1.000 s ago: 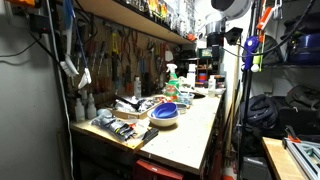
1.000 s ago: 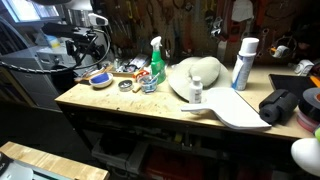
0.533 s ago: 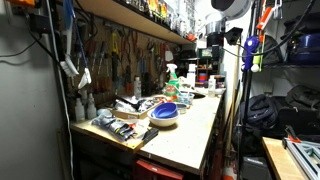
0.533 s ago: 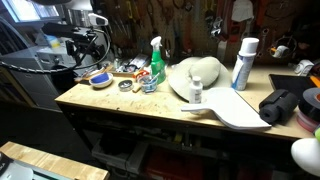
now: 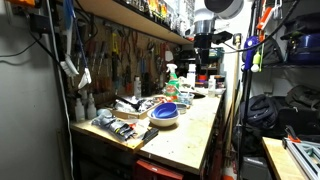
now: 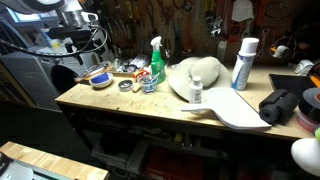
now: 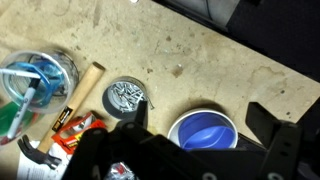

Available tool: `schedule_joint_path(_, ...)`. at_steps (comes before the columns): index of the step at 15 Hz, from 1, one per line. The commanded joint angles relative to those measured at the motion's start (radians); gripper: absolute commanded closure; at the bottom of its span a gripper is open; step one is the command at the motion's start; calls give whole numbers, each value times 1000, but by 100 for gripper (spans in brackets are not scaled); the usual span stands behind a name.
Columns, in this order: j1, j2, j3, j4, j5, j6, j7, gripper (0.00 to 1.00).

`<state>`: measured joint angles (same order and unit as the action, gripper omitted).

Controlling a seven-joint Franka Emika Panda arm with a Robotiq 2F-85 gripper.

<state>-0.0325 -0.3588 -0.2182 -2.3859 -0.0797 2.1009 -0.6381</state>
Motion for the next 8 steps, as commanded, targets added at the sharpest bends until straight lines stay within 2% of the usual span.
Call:
schedule_joint_path(1, 10, 65, 62, -34, -111, 142, -24, 0)
schedule_joint_path(5, -5, 205, 94, 9, -278, 221, -51, 0)
schedule_joint_path(8, 2, 292, 94, 42, -274, 244, -130, 0)
